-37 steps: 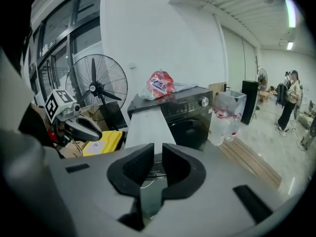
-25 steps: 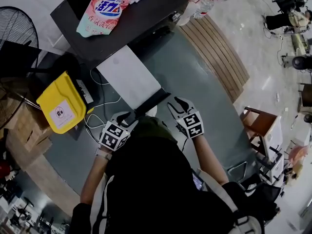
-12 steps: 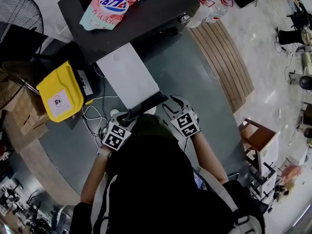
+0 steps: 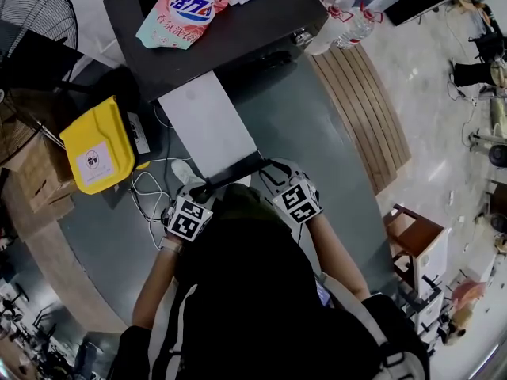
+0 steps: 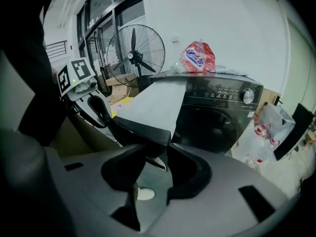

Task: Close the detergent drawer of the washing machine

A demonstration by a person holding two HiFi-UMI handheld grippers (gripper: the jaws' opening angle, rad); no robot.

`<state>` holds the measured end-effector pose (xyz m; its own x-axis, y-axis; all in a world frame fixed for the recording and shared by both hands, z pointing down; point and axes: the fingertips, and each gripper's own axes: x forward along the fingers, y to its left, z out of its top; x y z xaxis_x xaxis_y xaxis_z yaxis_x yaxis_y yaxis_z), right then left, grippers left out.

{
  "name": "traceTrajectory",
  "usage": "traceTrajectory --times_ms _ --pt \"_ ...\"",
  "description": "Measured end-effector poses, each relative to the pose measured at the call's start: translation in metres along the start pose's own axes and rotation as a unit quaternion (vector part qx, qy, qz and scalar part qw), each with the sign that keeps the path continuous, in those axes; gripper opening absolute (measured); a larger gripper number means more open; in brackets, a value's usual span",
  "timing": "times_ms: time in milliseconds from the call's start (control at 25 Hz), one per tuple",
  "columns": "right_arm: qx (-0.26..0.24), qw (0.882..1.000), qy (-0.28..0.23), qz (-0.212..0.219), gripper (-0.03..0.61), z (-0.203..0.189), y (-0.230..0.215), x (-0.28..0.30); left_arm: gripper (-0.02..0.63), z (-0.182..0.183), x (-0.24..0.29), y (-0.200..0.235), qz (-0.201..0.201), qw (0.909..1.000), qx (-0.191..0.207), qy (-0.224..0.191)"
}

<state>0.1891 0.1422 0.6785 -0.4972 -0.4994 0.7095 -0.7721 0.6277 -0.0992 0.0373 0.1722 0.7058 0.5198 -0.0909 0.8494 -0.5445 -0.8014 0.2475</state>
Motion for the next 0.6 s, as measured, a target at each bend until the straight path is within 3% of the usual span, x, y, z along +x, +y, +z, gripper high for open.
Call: traceTrajectory --times_ms 320,600 --pt "0.025 1.000 0.000 -0.009 0.147 0.004 0.002 -0.003 0.086 0.003 -0.005 -0.001 -0.003 0.9998 0.015 -0.011" --pt "0.037 0.999 -0.015 -0.015 0.146 0.016 0.006 -0.006 0.084 0.004 -0.017 0.006 -0.010 0.9999 0.002 -0.007"
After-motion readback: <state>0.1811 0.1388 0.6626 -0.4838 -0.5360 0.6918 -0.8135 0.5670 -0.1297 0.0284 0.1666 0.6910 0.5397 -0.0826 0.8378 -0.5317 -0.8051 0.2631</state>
